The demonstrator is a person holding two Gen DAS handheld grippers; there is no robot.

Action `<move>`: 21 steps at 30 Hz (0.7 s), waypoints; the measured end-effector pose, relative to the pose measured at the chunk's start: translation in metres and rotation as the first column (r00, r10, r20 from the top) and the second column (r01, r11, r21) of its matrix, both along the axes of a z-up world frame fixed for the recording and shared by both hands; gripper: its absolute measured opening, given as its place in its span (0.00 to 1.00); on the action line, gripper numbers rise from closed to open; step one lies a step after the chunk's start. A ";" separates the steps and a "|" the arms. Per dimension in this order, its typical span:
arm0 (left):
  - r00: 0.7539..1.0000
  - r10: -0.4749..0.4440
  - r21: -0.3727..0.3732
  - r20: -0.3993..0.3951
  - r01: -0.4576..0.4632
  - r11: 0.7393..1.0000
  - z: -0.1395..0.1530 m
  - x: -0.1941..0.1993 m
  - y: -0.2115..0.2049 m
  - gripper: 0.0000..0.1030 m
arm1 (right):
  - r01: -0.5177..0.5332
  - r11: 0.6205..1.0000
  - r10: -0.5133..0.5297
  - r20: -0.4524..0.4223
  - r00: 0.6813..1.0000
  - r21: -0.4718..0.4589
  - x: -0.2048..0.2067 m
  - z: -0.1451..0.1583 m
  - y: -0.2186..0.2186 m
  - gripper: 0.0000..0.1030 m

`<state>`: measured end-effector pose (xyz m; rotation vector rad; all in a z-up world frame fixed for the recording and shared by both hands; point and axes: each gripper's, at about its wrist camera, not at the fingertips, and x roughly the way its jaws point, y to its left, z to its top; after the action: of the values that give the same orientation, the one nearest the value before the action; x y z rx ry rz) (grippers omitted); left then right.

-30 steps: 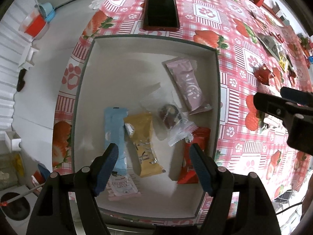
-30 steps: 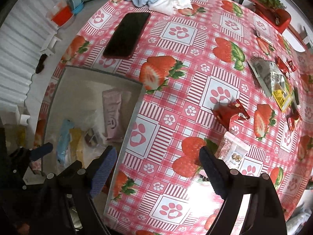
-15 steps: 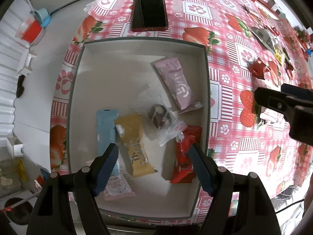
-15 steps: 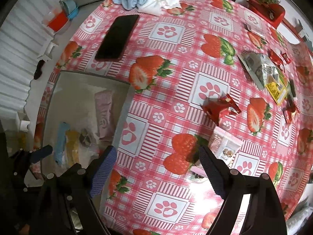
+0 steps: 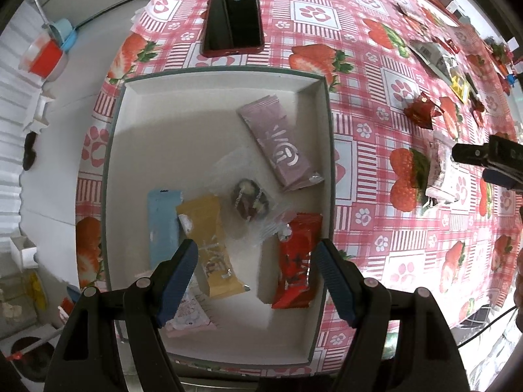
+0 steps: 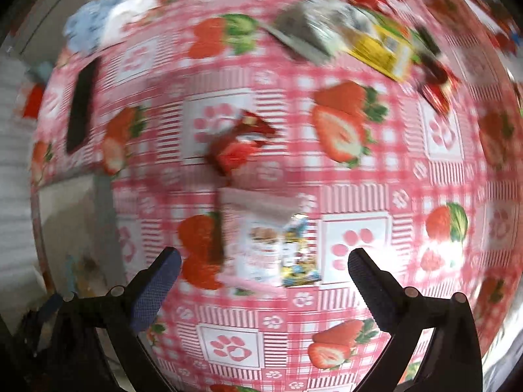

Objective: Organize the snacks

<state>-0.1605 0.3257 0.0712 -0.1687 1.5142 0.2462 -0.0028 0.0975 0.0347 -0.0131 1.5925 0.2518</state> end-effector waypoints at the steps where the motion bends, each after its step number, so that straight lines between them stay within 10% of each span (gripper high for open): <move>1: 1.000 -0.004 0.000 -0.001 0.004 1.000 0.000 0.002 -0.001 0.76 | 0.016 1.000 -0.016 -0.011 1.000 -0.001 0.001 -0.003 -0.003 1.00; 12: 0.999 -0.049 0.013 -0.019 0.049 0.999 0.006 0.012 -0.015 0.76 | -0.022 0.999 0.020 -0.062 0.998 -0.039 0.006 -0.035 0.020 1.00; 21: 0.994 -0.102 0.004 -0.034 0.102 0.995 0.001 0.027 -0.038 0.76 | 0.121 0.992 -0.125 -0.117 0.985 -0.038 -0.014 -0.055 -0.045 1.00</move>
<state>-0.1339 0.2880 0.0719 -0.0830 1.5503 0.1723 -0.0173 0.0522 -0.0201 0.0779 1.7090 0.1336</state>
